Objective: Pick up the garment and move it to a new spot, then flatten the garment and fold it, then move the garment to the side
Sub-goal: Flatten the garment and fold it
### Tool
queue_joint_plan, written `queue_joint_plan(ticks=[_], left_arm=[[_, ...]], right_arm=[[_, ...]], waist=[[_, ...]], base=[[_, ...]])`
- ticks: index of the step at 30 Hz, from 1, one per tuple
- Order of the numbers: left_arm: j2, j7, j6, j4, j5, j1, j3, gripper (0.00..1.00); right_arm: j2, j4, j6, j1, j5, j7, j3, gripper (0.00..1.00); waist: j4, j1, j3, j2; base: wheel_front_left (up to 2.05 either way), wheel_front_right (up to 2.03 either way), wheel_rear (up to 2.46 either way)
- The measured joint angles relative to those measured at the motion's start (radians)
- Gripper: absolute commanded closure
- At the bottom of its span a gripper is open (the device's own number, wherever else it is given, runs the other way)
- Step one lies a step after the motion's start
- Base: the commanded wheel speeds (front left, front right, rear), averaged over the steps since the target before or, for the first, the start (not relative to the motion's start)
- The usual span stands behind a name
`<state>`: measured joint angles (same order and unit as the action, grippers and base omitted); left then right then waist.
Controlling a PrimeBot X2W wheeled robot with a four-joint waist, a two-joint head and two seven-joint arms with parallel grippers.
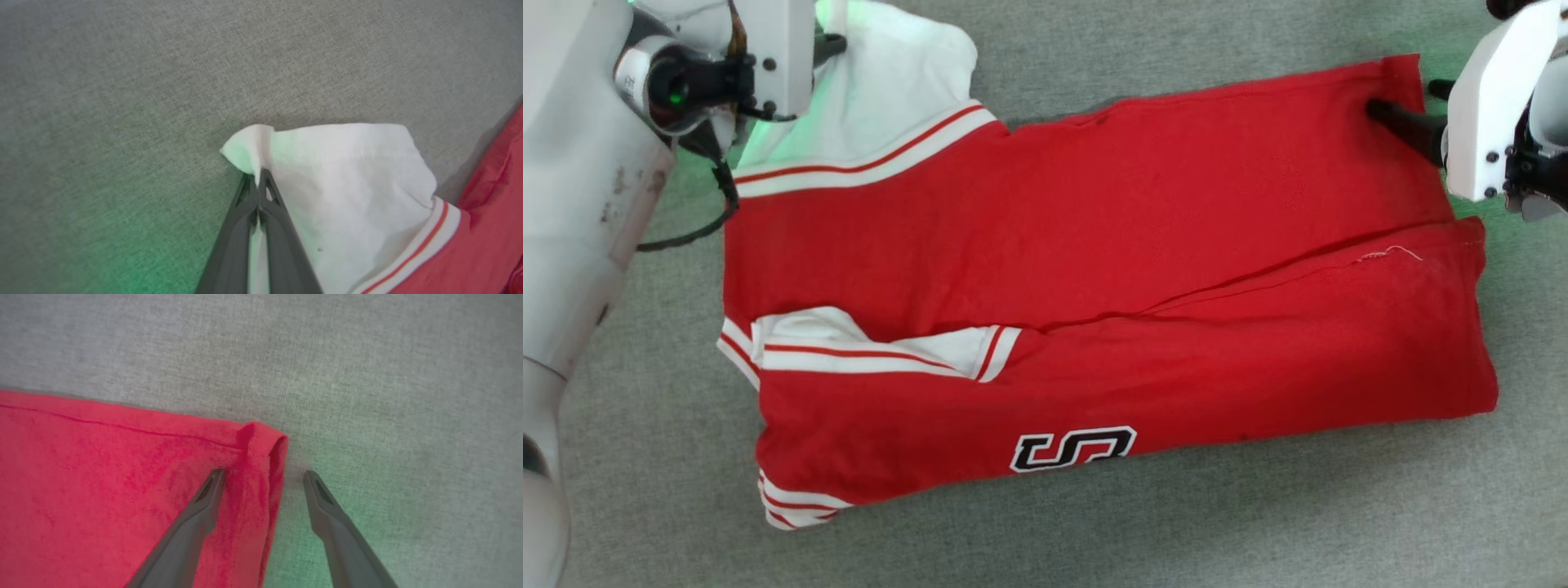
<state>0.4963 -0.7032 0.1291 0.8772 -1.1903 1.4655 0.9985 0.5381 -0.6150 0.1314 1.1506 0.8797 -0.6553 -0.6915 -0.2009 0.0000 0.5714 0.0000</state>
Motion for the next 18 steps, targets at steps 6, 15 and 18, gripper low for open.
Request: queue_joint_plan(ticks=[6, 15, 18], left_arm=[[-0.007, 0.044, 0.002, -0.018, -0.017, -0.005, 0.007, 1.0], [0.032, 0.205, 0.001, -0.191, -0.081, -0.104, 0.021, 1.0], [0.06, 0.26, 0.001, -0.297, -0.109, -0.152, 0.031, 1.0]], right_arm=[[-0.005, -0.034, 0.0, 0.035, 0.035, 0.058, -0.062, 1.0], [0.08, 0.01, 0.0, -0.028, 0.081, 0.225, -0.141, 1.0], [0.118, 0.049, 0.0, -0.072, 0.109, 0.258, -0.16, 1.0]], waist=[[0.019, 0.0, -0.001, 0.0], [0.049, 0.0, -0.089, 0.0001], [0.063, 0.0, -0.134, 0.0]], base=[[0.0, 0.0, 0.0], [0.0, 0.0, 0.0], [0.0, 0.0, 0.0]])
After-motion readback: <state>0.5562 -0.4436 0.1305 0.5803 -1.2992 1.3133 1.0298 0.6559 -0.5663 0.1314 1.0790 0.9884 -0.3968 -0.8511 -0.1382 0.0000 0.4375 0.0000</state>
